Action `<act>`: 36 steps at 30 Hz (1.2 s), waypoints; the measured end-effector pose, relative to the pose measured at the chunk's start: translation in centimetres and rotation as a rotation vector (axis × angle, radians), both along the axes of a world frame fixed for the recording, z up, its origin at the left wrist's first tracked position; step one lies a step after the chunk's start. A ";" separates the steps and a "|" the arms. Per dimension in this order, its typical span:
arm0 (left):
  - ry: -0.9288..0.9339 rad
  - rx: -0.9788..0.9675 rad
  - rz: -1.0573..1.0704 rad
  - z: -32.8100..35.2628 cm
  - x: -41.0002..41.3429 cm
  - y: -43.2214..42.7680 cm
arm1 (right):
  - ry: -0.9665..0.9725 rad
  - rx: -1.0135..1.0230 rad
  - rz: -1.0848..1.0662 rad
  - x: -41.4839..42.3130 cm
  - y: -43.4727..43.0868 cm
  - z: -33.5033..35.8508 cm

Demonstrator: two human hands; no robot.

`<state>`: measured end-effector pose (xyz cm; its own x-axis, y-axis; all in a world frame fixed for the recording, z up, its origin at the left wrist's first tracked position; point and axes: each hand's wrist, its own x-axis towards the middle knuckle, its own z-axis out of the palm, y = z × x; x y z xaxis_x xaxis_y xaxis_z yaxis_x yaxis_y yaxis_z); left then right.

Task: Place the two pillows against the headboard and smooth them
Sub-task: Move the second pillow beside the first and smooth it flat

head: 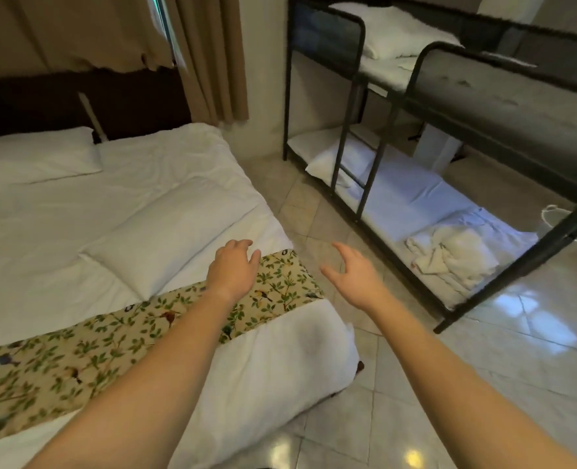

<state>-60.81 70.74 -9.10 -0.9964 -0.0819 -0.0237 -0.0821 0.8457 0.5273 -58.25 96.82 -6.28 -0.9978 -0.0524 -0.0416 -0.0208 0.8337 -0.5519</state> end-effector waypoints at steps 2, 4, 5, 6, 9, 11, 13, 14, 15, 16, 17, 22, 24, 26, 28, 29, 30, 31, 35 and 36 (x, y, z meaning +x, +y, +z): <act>0.006 -0.004 0.035 0.1 -0.9 2.3 | -0.022 -0.007 0.034 -1.8 2.4 0.3; 0.010 -0.008 0.077 0.0 -2.1 4.3 | -0.040 -0.019 0.067 -3.8 4.7 0.2; 0.010 -0.006 0.100 -0.2 -2.9 5.3 | -0.039 -0.029 0.083 -4.9 5.8 0.0; 0.010 -0.001 0.120 -0.4 -3.8 6.2 | -0.032 -0.039 0.100 -6.0 6.9 -0.2; 0.018 0.000 0.150 -1.3 -6.8 9.1 | -0.022 -0.047 0.139 -9.7 10.0 -0.8; 0.028 -0.007 0.172 -1.8 -9.0 11.0 | -0.031 -0.036 0.160 -12.4 12.0 -1.2; 0.038 -0.001 0.192 -2.2 -11.5 12.9 | -0.034 -0.038 0.184 -15.1 14.1 -1.4; 0.037 0.009 0.199 -2.3 -12.8 13.8 | -0.046 -0.043 0.190 -16.4 15.2 -1.3; 0.038 0.016 0.203 -2.4 -14.0 14.7 | -0.059 -0.049 0.195 -17.6 16.3 -1.2; 0.040 0.017 0.207 -2.4 -15.2 15.5 | -0.070 -0.053 0.202 -18.9 17.4 -1.0; 0.041 0.019 0.215 -2.4 -16.2 16.4 | -0.077 -0.053 0.209 -20.1 18.5 -0.9; 0.037 0.036 0.283 -2.0 -20.9 20.0 | -0.095 -0.059 0.254 -27.0 22.5 -0.2; 0.045 0.042 0.313 -2.3 -22.7 20.9 | -0.095 -0.061 0.284 -29.9 23.5 -0.3; 0.047 0.046 0.357 -2.7 -24.3 21.5 | -0.106 -0.066 0.319 -32.8 24.2 -0.8; 0.044 0.049 0.414 -3.2 -25.8 22.2 | -0.119 -0.085 0.359 -35.7 24.8 -1.6; 0.039 0.051 0.447 -3.5 -26.6 22.5 | -0.132 -0.103 0.381 -37.4 25.1 -2.2; 0.031 0.051 0.478 -3.7 -27.3 22.8 | -0.144 -0.118 0.407 -39.0 25.4 -2.7; 0.024 0.050 0.508 -3.9 -27.9 23.2 | -0.153 -0.132 0.436 -40.5 25.6 -3.1; -0.015 0.064 0.644 -4.4 -30.0 24.8 | -0.226 -0.143 0.529 -46.5 26.0 -4.2; -0.030 0.066 0.670 -4.5 -30.4 25.3 | -0.227 -0.133 0.553 -47.7 26.1 -4.2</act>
